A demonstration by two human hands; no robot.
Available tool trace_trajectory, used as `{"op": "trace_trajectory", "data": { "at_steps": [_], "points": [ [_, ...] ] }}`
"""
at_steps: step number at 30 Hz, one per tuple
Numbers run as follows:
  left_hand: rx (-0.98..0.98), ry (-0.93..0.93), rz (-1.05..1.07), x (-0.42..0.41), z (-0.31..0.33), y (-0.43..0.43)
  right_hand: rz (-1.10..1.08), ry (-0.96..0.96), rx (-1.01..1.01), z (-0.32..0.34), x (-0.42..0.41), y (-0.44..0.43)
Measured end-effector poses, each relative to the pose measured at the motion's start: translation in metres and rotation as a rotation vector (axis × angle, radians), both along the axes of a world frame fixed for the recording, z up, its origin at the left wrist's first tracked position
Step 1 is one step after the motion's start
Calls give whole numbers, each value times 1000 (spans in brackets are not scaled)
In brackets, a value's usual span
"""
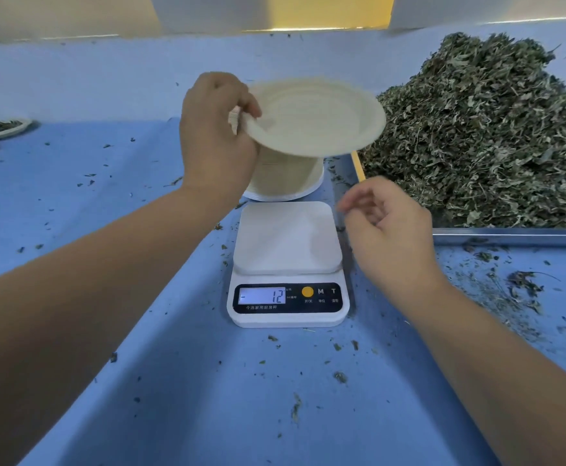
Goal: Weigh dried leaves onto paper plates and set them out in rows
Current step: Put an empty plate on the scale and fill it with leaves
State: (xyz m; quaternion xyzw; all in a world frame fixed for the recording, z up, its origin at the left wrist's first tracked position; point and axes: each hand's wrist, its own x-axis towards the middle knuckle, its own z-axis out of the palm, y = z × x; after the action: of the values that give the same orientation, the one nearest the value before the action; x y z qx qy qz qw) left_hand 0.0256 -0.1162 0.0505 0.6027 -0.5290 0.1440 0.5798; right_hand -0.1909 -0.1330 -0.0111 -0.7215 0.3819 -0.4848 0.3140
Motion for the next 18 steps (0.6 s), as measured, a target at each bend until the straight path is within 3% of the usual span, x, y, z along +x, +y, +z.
{"op": "trace_trajectory", "data": {
  "at_steps": [3,7,11,18],
  "points": [
    [-62,107,-46,-5,-21,20,-25,-155,99,5,-1,-3],
    [-57,122,-97,-7,-45,45,-46,-199,90,3,-3,-4],
    [6,164,-112,-4,-66,62,-11,-117,59,-1,-4,-4],
    [195,435,-209,14,-79,67,-14,152,-47,-5,-9,-5]
  ]
}}
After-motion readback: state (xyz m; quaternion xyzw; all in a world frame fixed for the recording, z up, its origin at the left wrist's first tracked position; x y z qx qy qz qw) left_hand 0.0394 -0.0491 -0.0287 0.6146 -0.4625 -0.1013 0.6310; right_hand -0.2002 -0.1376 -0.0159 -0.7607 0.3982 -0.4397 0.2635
